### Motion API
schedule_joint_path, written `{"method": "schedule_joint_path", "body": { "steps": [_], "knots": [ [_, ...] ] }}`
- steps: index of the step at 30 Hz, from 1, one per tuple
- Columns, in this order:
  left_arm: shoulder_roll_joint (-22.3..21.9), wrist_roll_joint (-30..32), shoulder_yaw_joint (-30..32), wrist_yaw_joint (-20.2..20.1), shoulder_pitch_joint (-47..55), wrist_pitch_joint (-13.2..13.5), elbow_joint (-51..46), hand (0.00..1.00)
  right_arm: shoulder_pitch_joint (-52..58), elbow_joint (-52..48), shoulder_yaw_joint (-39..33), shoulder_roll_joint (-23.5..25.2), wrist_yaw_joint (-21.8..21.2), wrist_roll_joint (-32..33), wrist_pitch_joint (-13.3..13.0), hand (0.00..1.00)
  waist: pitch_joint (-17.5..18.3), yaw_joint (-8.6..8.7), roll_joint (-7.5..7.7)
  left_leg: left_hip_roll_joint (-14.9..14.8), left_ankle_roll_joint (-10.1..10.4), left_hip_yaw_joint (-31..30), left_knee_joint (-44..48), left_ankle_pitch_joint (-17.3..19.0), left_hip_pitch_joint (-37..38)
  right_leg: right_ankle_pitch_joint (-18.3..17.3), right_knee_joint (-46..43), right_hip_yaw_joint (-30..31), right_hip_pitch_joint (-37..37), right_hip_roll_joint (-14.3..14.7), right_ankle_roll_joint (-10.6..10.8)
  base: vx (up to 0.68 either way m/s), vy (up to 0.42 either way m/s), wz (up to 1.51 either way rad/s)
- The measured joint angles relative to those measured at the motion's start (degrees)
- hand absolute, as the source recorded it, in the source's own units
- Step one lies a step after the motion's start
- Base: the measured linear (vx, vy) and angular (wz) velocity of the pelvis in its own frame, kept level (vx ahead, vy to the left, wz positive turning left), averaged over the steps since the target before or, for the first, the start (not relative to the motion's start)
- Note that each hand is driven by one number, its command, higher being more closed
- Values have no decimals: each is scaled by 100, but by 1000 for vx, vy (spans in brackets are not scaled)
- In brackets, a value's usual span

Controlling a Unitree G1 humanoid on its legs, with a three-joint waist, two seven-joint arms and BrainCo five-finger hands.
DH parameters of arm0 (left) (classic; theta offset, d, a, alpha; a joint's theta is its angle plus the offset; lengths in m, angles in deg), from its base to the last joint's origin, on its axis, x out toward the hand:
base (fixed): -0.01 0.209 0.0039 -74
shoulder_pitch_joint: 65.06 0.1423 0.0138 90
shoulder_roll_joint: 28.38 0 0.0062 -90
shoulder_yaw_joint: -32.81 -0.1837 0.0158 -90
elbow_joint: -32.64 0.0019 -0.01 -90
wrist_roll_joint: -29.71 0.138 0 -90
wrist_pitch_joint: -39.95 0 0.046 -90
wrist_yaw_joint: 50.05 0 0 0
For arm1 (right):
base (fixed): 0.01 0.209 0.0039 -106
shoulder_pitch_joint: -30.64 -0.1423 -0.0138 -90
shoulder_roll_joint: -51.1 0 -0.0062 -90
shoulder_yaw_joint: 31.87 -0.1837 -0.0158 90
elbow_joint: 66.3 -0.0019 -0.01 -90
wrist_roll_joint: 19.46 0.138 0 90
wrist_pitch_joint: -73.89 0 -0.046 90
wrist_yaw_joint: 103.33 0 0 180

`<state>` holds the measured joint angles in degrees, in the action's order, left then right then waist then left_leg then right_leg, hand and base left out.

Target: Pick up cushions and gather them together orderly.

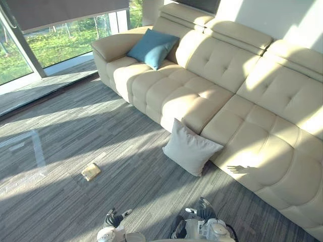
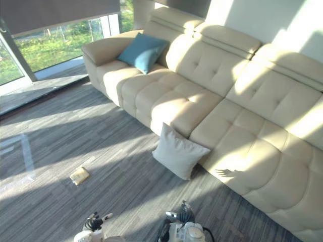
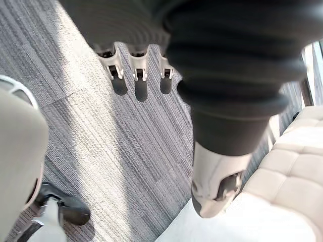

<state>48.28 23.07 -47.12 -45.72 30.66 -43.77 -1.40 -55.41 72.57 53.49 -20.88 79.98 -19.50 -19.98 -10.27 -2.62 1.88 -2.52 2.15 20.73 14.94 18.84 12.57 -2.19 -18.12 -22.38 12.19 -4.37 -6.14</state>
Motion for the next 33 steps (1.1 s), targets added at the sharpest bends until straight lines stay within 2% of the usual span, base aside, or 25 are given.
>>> {"method": "schedule_joint_path", "body": {
  "steps": [1, 2, 4, 5, 6, 8, 9, 10, 13, 14, 16, 18, 19, 20, 21, 22, 23, 25, 26, 27, 28, 29, 31, 32, 33],
  "knots": [
    [-77, 46, 8, -5, 0, -10, 10, 0, -15, 9, -122, -30, -10, -3, 2, 0, -5, 1, -122, -112, 144, -149, 95, -43, 73, -131, -87, -33, -92, 70, -9, 393, -130, 14],
    [-126, 103, 55, -8, 7, -10, -91, 0, 1, -5, -195, -4, -14, -4, -2, 0, 6, -7, -94, -198, 231, -301, 522, -92, -77, -290, -79, -39, -170, 103, -16, 442, -195, 5],
    [-200, 137, 209, -16, 19, -31, -206, 0, 5, -78, -188, -21, -14, 0, -6, 0, -36, -4, -203, -443, 281, -505, 1690, -128, -516, -435, -41, -12, -370, 250, -32, 314, -162, -18],
    [-356, 146, 334, -14, 31, -36, -278, 0, 1, -111, -179, -41, -13, 0, -2, 0, -72, -15, -388, -816, 365, -721, 3104, -548, -1024, -559, 59, 101, -605, 500, -130, 378, -96, -55],
    [-357, 161, 405, -11, 39, -38, -309, 0, -1, -110, -151, -41, -5, 3, 0, 0, -113, -31, -403, -979, 289, -802, 3717, -629, -1291, -628, 131, 217, -765, 617, -196, 382, -72, -73],
    [-357, 196, 432, -11, 56, -39, -364, 0, -1, -90, -152, 1, 21, 9, 19, 0, -135, -57, -427, -1084, 321, -963, 4353, -504, -1592, -812, 191, 501, -1055, 748, -299, 318, -53, -82],
    [-359, 202, 428, -10, 69, -37, -481, 0, 3, -67, -149, 46, 21, 14, 52, 0, -183, -78, -283, -983, 319, -1122, 4266, -356, -1804, -872, 265, 806, -1293, 757, -284, 390, -79, -105],
    [-370, 202, 428, -6, 83, -31, -520, 0, 4, -67, -150, 52, 21, 15, 53, 0, -177, -100, -257, -936, 312, -1185, 4061, -292, -1890, -849, 323, 957, -1361, 747, -229, 417, -54, -128],
    [-405, 199, 431, -1, 114, -22, -604, 0, 10, -75, -167, 48, 80, 17, 58, 0, -164, -112, -247, -635, 334, -1528, 2625, -56, -2169, -858, 561, 1538, -1635, 723, -109, 308, 60, -100],
    [-407, 196, 431, 1, 108, -11, -607, 0, 13, -75, -167, 56, 128, 16, 63, 0, -162, -118, -240, -410, 343, -1908, 2032, -61, -2284, -904, 592, 1780, -1719, 690, -35, 254, 117, -73],
    [-415, 191, 435, 2, 100, 62, -612, 0, 13, -73, -157, 70, 157, 16, 98, 0, -168, -140, -230, -136, 365, -2396, 1561, -108, -2499, -965, 709, 2114, -1898, 610, 48, 379, 211, -86],
    [-431, 187, 433, 5, 95, 84, -632, 0, 17, -66, -94, 59, 172, 17, 103, 0, -170, -190, -226, 19, 345, -2502, 1086, -394, -2571, -1060, 745, 2406, -2019, 534, 206, 363, 247, -93],
    [-478, 182, 433, 9, 109, 86, -626, 0, 59, -63, 45, 23, 179, 17, 103, 0, -131, -218, -298, -25, 271, -2495, 664, -764, -2547, -1180, 744, 2668, -2076, 566, 383, 361, 306, -112],
    [-510, 140, 461, 5, 106, 93, -602, 0, 91, -41, 105, 23, 174, 16, 109, 0, -89, -261, -382, -137, 262, -2436, 669, -1296, -2510, -1273, 733, 2923, -2154, 643, 506, 376, 344, -109],
    [-469, 117, 482, 1, 74, 96, -605, 0, 106, -5, 115, 50, 175, 16, 131, 0, -81, -294, -299, -113, 202, -2295, 781, -1182, -2484, -1334, 708, 3049, -2175, 592, 557, 388, 370, -108],
    [-327, 112, 479, -7, 88, 93, -599, 0, 197, -18, 286, 132, 165, 14, 136, 0, 6, -351, -101, -43, 108, -2020, 824, -948, -2431, -1373, 608, 3268, -2131, 440, 632, 422, 386, -89],
    [-267, 108, 481, -2, 68, 82, -587, 0, 222, -36, 339, 137, 147, 14, 130, 0, 13, -350, 20, -7, 23, -1808, 879, -791, -2335, -1412, 501, 3372, -2125, 327, 696, 388, 350, -93],
    [-254, 109, 479, 5, 66, 77, -563, 0, 249, -40, 318, 152, 158, 14, 130, 0, 28, -374, 51, 20, -90, -1576, 950, -606, -2144, -1436, 187, 3434, -2095, 239, 748, 273, 242, -64],
    [-248, 97, 472, 4, 69, 72, -519, 0, 254, -48, 308, 145, 158, 11, 128, 0, 29, -388, 48, 30, -194, -1315, 913, -451, -1871, -1467, -495, 3433, -1897, 193, 833, 249, 204, -62],
    [-242, 99, 446, 3, 67, 66, -506, 0, 254, -58, 327, 127, 146, 9, 121, 0, 25, -384, 42, 44, -225, -1260, 906, -380, -1768, -1461, -887, 3374, -1712, 153, 970, 276, 209, -69],
    [-217, 99, 401, 3, 43, 56, -465, 0, 251, -65, 336, 126, 134, 4, 117, 0, 20, -385, 34, 59, -278, -1190, 871, -295, -1616, -1488, -1557, 3212, -1426, 119, 1223, 202, 132, -38],
    [-191, 94, 371, 5, 17, 51, -418, 0, 207, -68, 323, 127, 134, 5, 112, 0, 20, -392, 35, 73, -291, -1183, 763, -275, -1453, -1581, -2011, 2963, -1196, 69, 1264, 242, 115, -19],
    [-187, 78, 337, 10, -5, 52, -349, 0, 216, -67, 291, 126, 135, 4, 110, 0, 11, -377, 10, 60, -293, -1215, 522, -277, -1149, -1747, -2173, 2507, -1011, -19, 1165, 188, 31, 12],
    [-186, 76, 302, 11, -1, 53, -344, 0, 219, -67, 290, 125, 134, 5, 105, 0, 9, -375, 2, 29, -291, -1286, 399, -278, -970, -1817, -2020, 2228, -914, -74, 1094, 211, -68, 52],
    [-176, 76, 301, 9, 5, 57, -332, 0, 223, -67, 253, 126, 140, 7, 89, 0, 19, -370, 18, 39, -287, -1435, 366, -278, -905, -1726, -1426, 2165, -898, -73, 943, 313, -118, 81]
  ]
}}
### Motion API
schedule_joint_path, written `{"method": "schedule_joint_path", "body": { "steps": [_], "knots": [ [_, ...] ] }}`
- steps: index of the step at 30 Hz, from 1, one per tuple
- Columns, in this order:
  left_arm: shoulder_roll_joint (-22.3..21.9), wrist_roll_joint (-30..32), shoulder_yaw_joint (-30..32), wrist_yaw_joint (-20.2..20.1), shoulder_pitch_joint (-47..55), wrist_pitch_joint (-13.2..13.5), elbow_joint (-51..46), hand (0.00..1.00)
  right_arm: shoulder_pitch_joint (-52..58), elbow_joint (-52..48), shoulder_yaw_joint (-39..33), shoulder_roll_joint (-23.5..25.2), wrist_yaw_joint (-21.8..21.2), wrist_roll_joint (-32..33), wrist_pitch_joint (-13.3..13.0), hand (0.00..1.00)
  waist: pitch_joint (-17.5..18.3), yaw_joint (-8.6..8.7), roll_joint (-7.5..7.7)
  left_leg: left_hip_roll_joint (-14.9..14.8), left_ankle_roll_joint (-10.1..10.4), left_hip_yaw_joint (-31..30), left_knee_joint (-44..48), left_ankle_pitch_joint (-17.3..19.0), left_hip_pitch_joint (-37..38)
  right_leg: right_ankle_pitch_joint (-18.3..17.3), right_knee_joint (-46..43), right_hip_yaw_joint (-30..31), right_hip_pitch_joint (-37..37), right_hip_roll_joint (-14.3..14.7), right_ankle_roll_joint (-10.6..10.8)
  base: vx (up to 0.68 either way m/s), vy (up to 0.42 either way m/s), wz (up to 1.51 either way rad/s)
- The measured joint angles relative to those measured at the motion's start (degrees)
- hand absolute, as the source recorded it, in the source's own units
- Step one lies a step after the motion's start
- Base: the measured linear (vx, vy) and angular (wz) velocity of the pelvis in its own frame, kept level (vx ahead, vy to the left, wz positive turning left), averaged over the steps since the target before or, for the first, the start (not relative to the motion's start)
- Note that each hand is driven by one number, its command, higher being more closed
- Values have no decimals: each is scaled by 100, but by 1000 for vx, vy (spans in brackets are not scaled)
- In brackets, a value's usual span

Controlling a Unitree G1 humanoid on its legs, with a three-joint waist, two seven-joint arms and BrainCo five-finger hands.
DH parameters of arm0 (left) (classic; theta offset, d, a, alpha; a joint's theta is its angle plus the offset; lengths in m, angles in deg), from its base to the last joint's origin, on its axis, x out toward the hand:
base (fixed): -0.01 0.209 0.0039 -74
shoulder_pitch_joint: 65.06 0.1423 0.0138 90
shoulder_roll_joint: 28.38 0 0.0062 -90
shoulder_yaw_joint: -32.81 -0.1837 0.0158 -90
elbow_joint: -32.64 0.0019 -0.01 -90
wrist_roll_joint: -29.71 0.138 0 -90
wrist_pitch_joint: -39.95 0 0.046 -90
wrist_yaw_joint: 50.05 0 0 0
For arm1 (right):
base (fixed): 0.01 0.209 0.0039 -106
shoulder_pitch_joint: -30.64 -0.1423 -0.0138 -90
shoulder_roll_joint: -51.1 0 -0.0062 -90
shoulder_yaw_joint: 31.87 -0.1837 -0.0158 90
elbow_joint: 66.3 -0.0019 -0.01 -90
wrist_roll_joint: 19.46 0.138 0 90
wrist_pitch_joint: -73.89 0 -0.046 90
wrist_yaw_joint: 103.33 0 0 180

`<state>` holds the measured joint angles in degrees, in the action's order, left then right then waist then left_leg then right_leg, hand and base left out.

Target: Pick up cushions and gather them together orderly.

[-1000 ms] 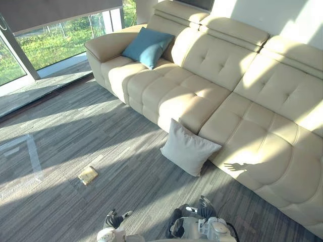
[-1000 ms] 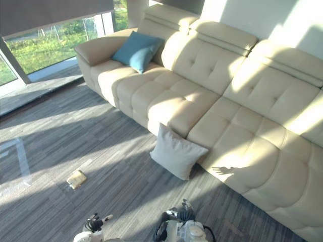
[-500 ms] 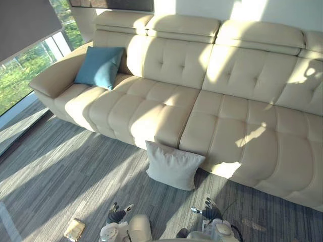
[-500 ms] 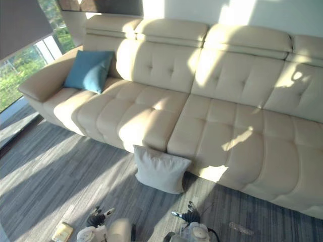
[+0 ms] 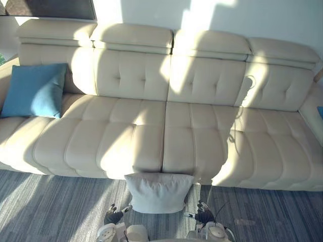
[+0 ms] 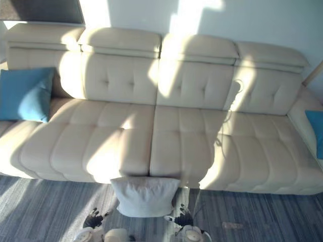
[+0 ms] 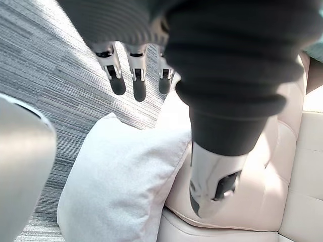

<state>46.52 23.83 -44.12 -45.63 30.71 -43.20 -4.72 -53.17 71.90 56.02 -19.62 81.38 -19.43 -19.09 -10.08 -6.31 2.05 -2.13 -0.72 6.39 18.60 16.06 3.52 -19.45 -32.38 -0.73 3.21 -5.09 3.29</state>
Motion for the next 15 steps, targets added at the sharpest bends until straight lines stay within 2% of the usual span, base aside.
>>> {"method": "schedule_joint_path", "body": {
  "steps": [1, 2, 3, 4, 7, 11, 15],
  "knots": [
    [37, 11, -6, 1, 25, 4, -1, 0, 37, 13, -7, -2, 6, 3, 2, 0, 42, -2, 108, 159, 35, -192, 13, 19, 61, 506, 696, -36, 36, -109, 12, 233, -143, 84],
    [6, 8, -17, 10, -17, -2, 53, 0, 56, 19, -70, -2, 11, 1, -1, 0, 101, 3, 99, 164, 70, -320, 26, 39, 60, 442, 740, -104, -49, -119, 32, 279, -177, 66],
    [-73, 8, -101, 16, -34, -7, 118, 0, 69, 24, -222, -84, 15, 2, 4, 0, 158, -17, -73, 89, 121, -419, 2, 9, 41, 478, 882, -201, -136, -74, -15, 246, -173, 39],
    [-145, 8, -132, 19, -3, 1, 131, 0, 72, 30, -230, -110, 28, 4, 3, 0, 182, -13, -158, 40, 124, -467, -75, 7, 56, 480, 1027, -248, -246, -21, -16, 239, -159, 23],
    [-214, 5, -171, 36, 18, -3, 203, 0, 88, 35, -446, -139, 43, 9, 3, 0, 263, -11, -299, -47, 260, -587, -285, -79, 178, 548, 1356, -410, -486, 99, -113, 137, -99, 11],
    [-194, -47, -173, 62, 43, 8, 192, 0, 172, 43, -723, -133, 116, 23, 1, 0, 300, -7, -235, -89, 384, -887, -432, -162, 359, 572, 1625, -691, -862, 134, -153, 94, -93, 32],
    [-184, -161, -163, 186, 71, 14, 134, 0, 196, 57, -940, -129, 206, 172, 1, 0, 306, -16, -212, -72, 407, -1065, -438, -228, 346, 627, 1708, -878, -989, 92, -171, 36, -29, 28]
  ]
}}
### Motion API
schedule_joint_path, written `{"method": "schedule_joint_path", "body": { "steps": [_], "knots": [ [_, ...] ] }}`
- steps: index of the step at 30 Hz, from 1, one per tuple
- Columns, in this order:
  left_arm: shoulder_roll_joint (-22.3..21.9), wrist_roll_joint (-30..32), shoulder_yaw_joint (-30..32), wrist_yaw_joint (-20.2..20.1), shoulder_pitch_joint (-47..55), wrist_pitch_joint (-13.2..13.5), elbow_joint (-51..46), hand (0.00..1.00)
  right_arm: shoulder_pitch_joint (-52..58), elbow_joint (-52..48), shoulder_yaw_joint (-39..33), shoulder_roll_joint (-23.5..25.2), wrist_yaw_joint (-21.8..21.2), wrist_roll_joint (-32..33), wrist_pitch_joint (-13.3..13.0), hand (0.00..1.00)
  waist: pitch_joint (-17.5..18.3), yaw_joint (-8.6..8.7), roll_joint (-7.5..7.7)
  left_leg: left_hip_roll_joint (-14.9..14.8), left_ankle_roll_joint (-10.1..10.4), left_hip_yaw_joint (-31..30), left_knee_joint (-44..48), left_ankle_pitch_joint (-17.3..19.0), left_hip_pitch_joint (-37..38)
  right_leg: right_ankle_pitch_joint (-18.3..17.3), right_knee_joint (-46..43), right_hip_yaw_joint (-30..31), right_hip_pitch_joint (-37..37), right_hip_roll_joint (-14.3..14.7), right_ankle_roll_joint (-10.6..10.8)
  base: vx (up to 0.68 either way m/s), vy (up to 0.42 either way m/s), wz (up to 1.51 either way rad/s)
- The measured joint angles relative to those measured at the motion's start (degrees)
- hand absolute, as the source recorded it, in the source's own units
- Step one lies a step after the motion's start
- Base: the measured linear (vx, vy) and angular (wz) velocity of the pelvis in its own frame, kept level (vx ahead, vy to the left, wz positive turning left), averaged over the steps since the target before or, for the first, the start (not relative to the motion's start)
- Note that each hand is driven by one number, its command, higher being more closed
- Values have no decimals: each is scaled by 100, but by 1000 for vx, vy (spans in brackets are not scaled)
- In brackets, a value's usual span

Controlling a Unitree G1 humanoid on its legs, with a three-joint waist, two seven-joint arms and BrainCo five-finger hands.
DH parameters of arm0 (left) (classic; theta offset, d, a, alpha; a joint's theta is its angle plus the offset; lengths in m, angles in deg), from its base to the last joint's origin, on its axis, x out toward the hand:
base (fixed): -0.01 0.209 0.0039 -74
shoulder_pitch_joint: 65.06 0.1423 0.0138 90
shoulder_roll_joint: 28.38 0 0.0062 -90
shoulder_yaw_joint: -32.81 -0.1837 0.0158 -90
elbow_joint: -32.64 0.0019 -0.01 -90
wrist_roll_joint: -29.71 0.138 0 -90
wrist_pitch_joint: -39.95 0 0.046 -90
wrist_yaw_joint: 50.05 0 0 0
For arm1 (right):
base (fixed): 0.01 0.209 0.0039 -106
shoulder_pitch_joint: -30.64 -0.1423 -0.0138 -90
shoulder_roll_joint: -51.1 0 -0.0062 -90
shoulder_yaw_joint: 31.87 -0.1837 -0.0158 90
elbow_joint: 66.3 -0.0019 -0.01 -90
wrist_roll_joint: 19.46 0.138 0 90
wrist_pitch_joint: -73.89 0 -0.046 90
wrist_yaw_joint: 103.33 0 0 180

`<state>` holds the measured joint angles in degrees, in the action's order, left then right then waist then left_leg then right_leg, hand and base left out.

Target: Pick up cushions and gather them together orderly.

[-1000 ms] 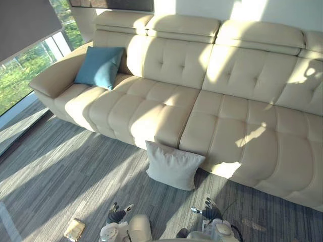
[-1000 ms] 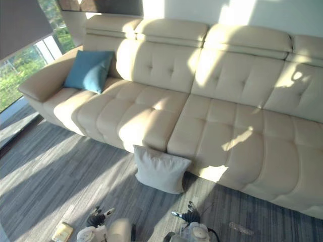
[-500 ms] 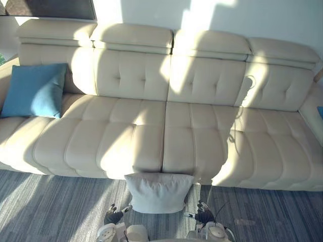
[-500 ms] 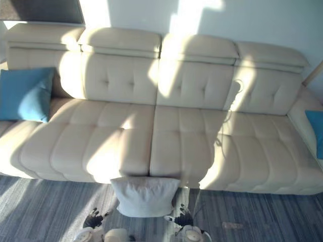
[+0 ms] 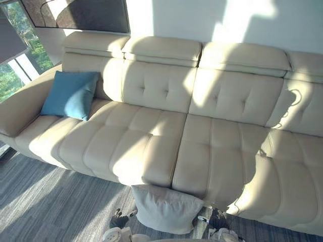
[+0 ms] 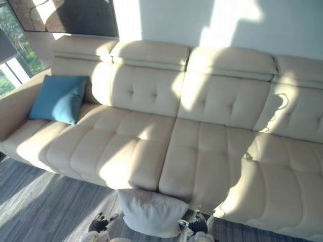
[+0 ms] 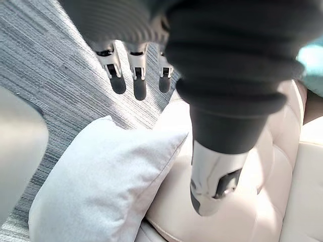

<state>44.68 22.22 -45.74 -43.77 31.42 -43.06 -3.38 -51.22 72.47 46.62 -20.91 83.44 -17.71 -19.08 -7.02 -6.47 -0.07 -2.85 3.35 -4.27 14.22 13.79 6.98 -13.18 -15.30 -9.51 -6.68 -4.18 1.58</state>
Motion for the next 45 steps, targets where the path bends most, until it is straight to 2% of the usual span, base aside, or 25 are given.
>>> {"method": "schedule_joint_path", "body": {
  "steps": [3, 5, 10, 12, 15, 17, 20, 23, 25, 29, 31, 34, 37, 45],
  "knots": [
    [31, -61, 68, 25, 2, -3, -86, 0, -2, 0, -165, 35, 22, 144, -7, 0, -54, -4, 110, 86, 6, -126, 60, -167, -93, 94, -45, -158, -32, -100, 7, -24, -3, 24],
    [38, -98, 73, 35, -1, -3, -173, 0, -17, 1, -189, 31, 41, 214, -9, 0, -103, -10, 126, 93, 7, -125, 208, -167, -168, 103, -159, -202, 28, -114, 17, -47, 7, 26],
    [63, -278, 311, 135, -218, -13, -410, 0, -266, -11, -432, 13, 122, 577, -100, 0, -599, -10, 224, 123, 12, -111, 1521, -154, -1063, 47, -1442, -191, 888, -219, -36, -177, 19, 12],
    [59, -335, 338, 158, -320, -13, -512, 0, -377, -51, -537, -36, 153, 648, -111, 0, -736, 3, 202, 133, 21, -107, 2181, -22, -1614, -102, -2036, -117, 1403, -268, -27, -281, 11, -7],
    [15, -424, 437, 259, -554, -8, -644, 0, -592, -73, -691, -183, 282, 847, -126, 0, -982, 27, 111, 86, -11, -80, 3151, 588, -2468, -717, -2968, 1, 2239, -270, -67, -251, -2, -17],
    [21, -566, 448, 360, -721, -3, -821, 0, -713, -151, -818, -232, 348, 1011, -129, 0, -998, 63, 108, 17, 65, 3, 3709, 1172, -3124, -1282, -3607, 99, 2979, -268, -123, -274, -10, -18],
    [109, -627, 516, 376, -1057, 4, -904, 0, -1061, -309, -845, -264, 444, 1199, -125, 0, -1327, 107, 98, -76, 95, 70, 4488, 1491, -3768, -1568, -4375, 245, 3650, -195, -83, -333, -17, -20],
    [358, -630, 493, 469, -1309, 5, -976, 0, -1532, -305, -826, -355, 520, 1243, -126, 0, -1400, 103, 178, -222, 150, 123, 4952, 1518, -4670, -1571, -4780, 365, 4635, -36, -97, -289, 6, -35],
    [542, -678, 496, 493, -1603, 4, -979, 0, -1969, -307, -745, -500, 561, 1279, -129, 0, -1604, 97, 194, -268, 120, 110, 5068, 1496, -5185, -1533, -4861, 377, 5178, 18, -104, -210, 32, -31],
    [824, -700, 485, 495, -2146, 8, -986, 0, -2619, -309, -571, -801, 585, 1417, -171, 0, -1830, 104, 222, -268, 119, 119, 5437, 1352, -6010, -1217, -5180, 451, 6040, 48, -203, -185, 34, -14],
    [1031, -761, 481, 493, -2550, 32, -1027, 0, -3097, -332, -361, -986, 615, 1423, -221, 0, -2018, 110, 249, -304, 158, 94, 5811, 1291, -6678, -1067, -5503, 493, 6724, 117, -247, -113, 18, -16],
    [1226, -806, 426, 485, -3030, 81, -1071, 0, -3670, -597, -138, -1059, 649, 1450, -270, 0, -2360, 142, 263, -364, 170, 73, 6163, 1239, -7273, -983, -5817, 498, 7337, 142, -244, -71, 10, -15],
    [1326, -806, 254, 480, -3502, 123, -1118, 0, -4259, -759, 119, -1161, 677, 1458, -315, 0, -2489, 193, 261, -369, 211, 57, 6561, 1219, -8072, -947, -6202, 532, 8145, 135, -303, -7, 11, -3],
    [1290, -761, -80, 601, -4323, 166, -1408, 0, -5286, -802, 556, -1021, 728, 1456, -368, 0, -2570, 189, 250, -320, 212, -51, 6849, 1193, -8963, -963, -6495, 475, 8987, 72, -230, -11, 10, 3]
  ]
}}
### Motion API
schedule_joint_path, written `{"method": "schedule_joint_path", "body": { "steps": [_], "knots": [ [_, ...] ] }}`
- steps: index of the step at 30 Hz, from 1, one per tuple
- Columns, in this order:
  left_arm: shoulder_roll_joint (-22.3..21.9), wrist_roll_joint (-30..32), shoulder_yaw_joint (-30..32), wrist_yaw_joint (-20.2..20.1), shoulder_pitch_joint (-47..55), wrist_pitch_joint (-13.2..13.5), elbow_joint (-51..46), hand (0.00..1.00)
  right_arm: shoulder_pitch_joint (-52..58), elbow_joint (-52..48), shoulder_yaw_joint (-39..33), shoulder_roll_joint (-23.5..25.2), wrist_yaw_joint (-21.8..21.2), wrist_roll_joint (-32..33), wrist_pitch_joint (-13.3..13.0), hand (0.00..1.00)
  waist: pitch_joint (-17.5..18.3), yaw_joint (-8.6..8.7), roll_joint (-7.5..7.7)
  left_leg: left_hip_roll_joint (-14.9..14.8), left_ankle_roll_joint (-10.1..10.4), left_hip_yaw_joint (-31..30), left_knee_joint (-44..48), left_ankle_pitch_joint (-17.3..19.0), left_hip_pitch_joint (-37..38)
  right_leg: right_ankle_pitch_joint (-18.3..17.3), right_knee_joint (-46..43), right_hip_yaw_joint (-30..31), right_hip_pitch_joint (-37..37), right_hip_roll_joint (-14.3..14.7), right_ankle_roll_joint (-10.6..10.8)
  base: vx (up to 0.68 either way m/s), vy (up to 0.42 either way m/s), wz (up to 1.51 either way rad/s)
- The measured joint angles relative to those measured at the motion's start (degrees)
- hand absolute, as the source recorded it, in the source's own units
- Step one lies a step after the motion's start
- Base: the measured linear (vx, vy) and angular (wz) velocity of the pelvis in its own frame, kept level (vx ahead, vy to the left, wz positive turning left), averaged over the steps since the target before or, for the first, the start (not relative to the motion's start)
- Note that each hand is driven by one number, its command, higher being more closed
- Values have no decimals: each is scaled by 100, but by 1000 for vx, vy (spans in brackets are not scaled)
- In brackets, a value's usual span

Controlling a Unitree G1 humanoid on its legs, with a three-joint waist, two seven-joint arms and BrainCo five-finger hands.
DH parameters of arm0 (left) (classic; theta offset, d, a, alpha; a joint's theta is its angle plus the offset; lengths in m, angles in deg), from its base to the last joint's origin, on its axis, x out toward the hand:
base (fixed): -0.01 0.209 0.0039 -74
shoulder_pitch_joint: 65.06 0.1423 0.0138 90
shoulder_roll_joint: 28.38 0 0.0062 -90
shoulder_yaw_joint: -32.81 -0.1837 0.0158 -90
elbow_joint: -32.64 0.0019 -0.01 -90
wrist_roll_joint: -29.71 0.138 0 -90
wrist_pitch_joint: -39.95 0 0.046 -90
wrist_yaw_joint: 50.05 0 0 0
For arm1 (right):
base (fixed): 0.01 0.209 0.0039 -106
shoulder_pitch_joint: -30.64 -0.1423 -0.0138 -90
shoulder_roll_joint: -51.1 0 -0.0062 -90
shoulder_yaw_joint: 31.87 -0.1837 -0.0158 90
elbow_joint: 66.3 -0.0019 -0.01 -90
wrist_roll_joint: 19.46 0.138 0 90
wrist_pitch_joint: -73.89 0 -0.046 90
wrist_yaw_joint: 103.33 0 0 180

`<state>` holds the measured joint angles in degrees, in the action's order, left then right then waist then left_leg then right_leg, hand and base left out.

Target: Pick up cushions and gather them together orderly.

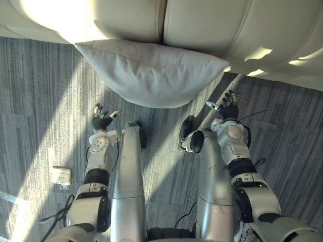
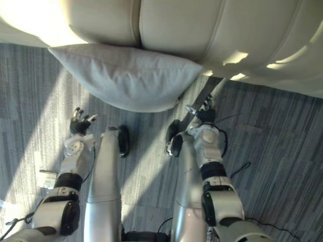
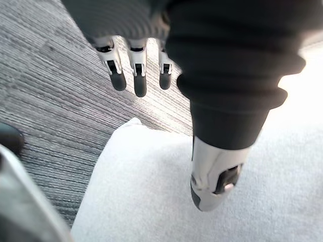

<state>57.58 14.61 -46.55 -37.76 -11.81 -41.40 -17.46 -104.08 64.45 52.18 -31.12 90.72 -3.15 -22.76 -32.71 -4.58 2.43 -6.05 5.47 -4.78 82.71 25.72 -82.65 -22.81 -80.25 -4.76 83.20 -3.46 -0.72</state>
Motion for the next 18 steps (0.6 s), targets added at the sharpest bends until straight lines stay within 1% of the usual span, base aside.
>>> {"method": "schedule_joint_path", "body": {
  "steps": [1, 3, 4, 5, 7, 8, 9, 10, 11, 12, 14, 15, 18],
  "knots": [
    [-2, 41, -98, 104, -177, 9, -27, 0, -109, -2, 14, 128, 36, -3, -12, 0, 0, 2, 0, 46, 16, -43, -19, -34, -118, 5, -2, -33, 97, -34, 5, -2, 13, 16],
    [-49, 67, -199, 172, -347, 20, -130, 0, -240, -3, 43, 204, 84, -4, -13, 0, 0, -1, 0, 87, 38, -58, -73, -99, -262, 12, -2, -60, 237, -83, -8, 10, 6, 18],
    [-67, 201, -335, 270, -484, 21, -231, 0, -375, -32, 72, 344, 122, -5, -13, 0, -1, -12, 1, 107, 56, -74, -94, -127, -371, 21, -4, -73, 354, -100, -23, 17, 1, 10],
    [-86, 236, -350, 289, -531, 22, -260, 0, -413, -66, 77, 376, 147, -5, -12, 0, -2, -15, 2, 108, 74, -75, -98, -142, -401, 23, -5, -78, 381, -102, -26, 27, 3, 9],
    [-236, 361, -404, 522, -914, 34, -346, 0, -617, -305, 192, 521, 248, -2, -17, 0, -10, 8, 7, 149, 139, -96, -147, -217, -507, 39, -9, -98, 493, -148, -54, 47, 10, 11],
    [-291, 377, -408, 635, -1026, 34, -347, 0, -665, -364, 189, 577, 291, 4, -17, 100, -12, 23, 8, 153, 146, -126, -160, -222, -521, 59, 4, -125, 492, -153, -91, 52, 17, 10],
    [-383, 376, -408, 760, -1134, 34, -351, 100, -687, -455, 194, 620, 330, 10, -18, 100, -12, 35, 8, 164, 161, -163, -180, -230, -529, 65, 25, -153, 486, -155, -101, 33, 15, 5],
    [-391, 374, -403, 812, -1171, 34, -358, 100, -690, -487, 195, 624, 345, 19, -18, 100, -12, 39, 8, 170, 172, -170, -198, -236, -532, 65, 33, -160, 486, -158, -102, 44, 23, 6],
    [-450, 370, -415, 987, -1206, 33, -425, 100, -687, -585, 213, 645, 397, 192, -21, 100, -12, 68, 8, 184, 194, -187, -246, -257, -536, 66, 66, -176, 486, -166, -103, 28, 14, 6],
    [-461, 368, -417, 1029, -1203, 33, -453, 100, -686, -615, 216, 660, 417, 231, -22, 100, -12, 81, 8, 187, 192, -192, -259, -265, -538, 66, 76, -183, 486, -168, -104, 29, 17, 7],
    [-458, 314, -413, 1277, -1217, 33, -616, 100, -689, -644, 220, 712, 485, 480, -136, 100, -12, 110, 8, 183, 226, -213, -405, -339, -541, 80, 196, -222, 486, -166, -118, 20, 15, 5],
    [-449, 283, -413, 1301, -1217, 33, -654, 100, -689, -646, 222, 712, 489, 527, -159, 100, -12, 111, 8, 181, 232, -215, -439, -356, -540, 93, 224, -231, 486, -165, -131, 17, 14, 4],
    [-411, 100, -414, 1453, -1220, 61, -894, 100, -625, -962, 365, 701, 506, 866, -240, 100, -12, 118, 8, 165, 282, -243, -602, -453, -531, 201, 371, -287, 481, -154, -257, 5, 4, 1]
  ]
}}
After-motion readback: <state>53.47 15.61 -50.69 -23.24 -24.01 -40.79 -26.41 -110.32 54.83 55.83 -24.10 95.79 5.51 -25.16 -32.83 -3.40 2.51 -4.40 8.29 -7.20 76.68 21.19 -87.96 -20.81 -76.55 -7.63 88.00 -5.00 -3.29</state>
